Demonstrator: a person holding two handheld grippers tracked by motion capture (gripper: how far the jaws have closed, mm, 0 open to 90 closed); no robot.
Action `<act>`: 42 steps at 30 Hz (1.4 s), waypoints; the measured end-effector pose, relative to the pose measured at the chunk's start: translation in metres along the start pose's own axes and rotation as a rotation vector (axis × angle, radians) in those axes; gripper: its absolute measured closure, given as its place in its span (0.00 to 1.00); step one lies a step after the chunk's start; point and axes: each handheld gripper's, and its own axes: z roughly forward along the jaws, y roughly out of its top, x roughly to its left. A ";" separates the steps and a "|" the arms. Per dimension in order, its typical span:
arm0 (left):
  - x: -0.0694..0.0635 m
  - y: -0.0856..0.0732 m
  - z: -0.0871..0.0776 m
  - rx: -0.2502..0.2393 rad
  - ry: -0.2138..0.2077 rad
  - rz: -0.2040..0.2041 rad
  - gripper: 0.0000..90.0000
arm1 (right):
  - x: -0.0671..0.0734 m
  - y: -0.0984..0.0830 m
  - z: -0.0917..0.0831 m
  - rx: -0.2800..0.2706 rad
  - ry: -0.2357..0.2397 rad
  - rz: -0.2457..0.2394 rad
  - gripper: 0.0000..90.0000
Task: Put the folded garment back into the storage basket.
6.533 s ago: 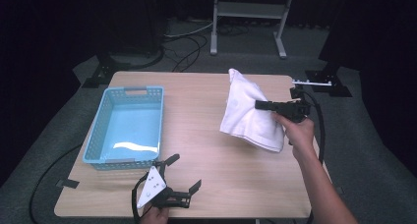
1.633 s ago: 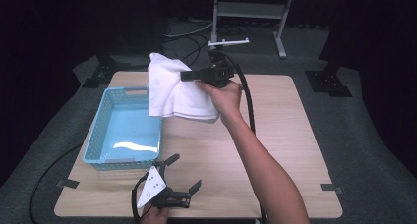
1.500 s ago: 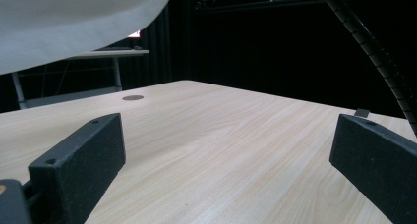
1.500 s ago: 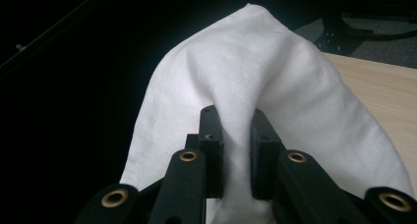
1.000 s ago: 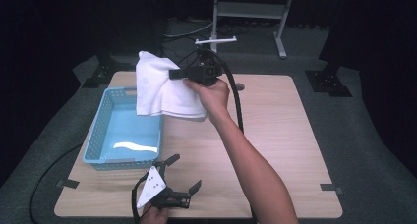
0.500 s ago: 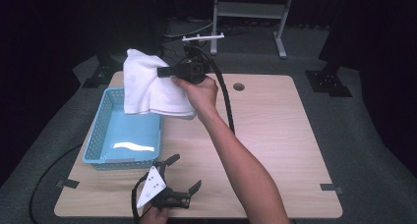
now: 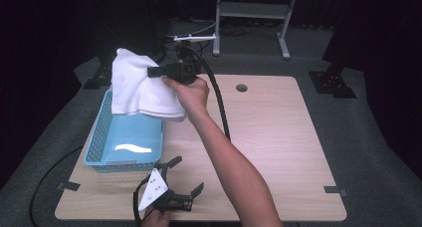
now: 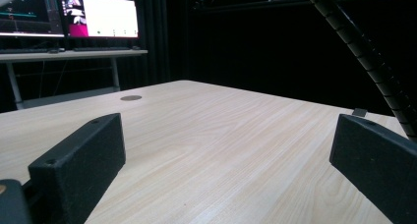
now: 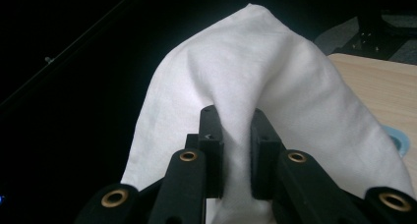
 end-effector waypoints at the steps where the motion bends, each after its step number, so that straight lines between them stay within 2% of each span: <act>1: 0.000 0.000 0.000 0.000 0.000 0.000 0.00 | 0.001 0.000 0.003 0.002 0.004 0.004 0.89; 9: 0.000 0.000 0.000 0.001 0.001 0.001 0.00 | 0.006 -0.002 0.024 0.008 0.016 0.023 0.89; 21: 0.000 0.000 0.000 0.002 0.000 0.001 0.00 | 0.006 -0.009 0.050 0.022 0.005 0.058 0.89; 25: 0.000 0.000 0.000 0.003 0.000 0.003 0.00 | 0.008 -0.012 0.059 0.029 0.000 0.052 0.89; 42: 0.000 0.000 0.000 0.004 0.001 0.004 0.00 | 0.006 -0.019 0.081 0.055 -0.014 0.069 0.89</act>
